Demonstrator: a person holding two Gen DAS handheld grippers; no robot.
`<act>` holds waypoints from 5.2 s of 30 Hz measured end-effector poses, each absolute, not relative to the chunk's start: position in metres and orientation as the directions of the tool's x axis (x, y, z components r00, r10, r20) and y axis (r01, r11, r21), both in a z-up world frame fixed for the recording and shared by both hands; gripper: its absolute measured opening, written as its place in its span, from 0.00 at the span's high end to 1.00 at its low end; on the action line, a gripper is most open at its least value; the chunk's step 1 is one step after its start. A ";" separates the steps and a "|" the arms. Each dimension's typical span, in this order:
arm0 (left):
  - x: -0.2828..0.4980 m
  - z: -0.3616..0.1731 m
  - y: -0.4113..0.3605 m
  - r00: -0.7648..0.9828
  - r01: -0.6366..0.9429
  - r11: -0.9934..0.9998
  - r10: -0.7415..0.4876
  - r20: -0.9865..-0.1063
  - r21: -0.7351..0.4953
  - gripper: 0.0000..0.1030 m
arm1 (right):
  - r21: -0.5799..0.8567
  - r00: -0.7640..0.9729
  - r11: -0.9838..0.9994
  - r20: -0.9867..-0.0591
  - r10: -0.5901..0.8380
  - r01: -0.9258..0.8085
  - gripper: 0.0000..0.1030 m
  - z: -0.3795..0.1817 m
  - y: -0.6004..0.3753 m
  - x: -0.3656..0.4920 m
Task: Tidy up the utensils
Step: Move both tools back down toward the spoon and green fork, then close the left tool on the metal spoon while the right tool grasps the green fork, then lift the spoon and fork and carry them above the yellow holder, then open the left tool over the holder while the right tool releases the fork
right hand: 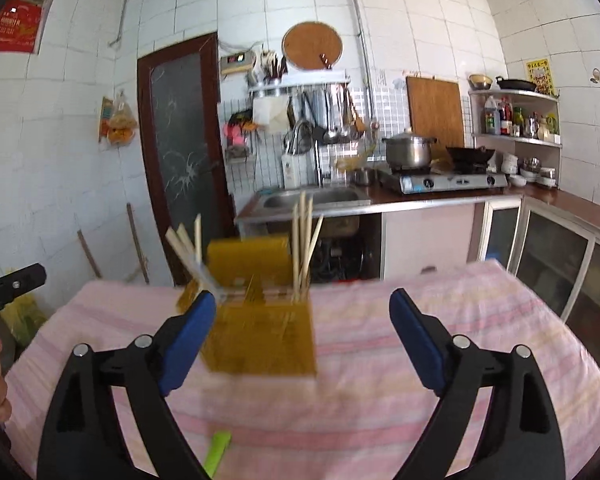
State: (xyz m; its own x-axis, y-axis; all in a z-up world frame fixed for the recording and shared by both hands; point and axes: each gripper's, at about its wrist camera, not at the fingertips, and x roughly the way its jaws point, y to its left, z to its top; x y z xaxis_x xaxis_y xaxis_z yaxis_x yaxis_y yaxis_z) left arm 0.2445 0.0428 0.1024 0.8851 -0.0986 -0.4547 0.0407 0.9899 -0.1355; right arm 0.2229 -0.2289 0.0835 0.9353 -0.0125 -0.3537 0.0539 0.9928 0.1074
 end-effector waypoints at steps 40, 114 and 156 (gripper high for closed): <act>0.229 -0.042 -0.019 0.649 0.092 0.992 -0.125 -0.750 -0.086 0.05 | 0.106 0.660 0.993 -0.750 0.043 0.056 0.82 -0.038 -0.209 0.238; 0.167 0.089 -0.047 0.917 0.184 0.983 -0.174 -0.360 -0.005 0.66 | 0.122 0.967 0.992 -0.253 -0.010 0.042 0.84 0.076 -0.225 0.157; 0.407 0.108 -0.095 0.943 0.150 0.988 -0.150 -0.297 -0.020 0.65 | 0.163 0.931 0.985 -0.365 0.004 0.059 0.84 0.093 -0.246 0.376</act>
State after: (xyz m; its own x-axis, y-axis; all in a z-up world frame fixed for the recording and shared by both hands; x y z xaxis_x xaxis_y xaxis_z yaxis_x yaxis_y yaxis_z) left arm 0.4072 -0.0951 0.1076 0.9432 -0.1497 -0.2967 0.1505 0.9884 -0.0203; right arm 0.3763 -0.2460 0.0933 0.9308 0.0042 -0.3654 0.0594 0.9849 0.1627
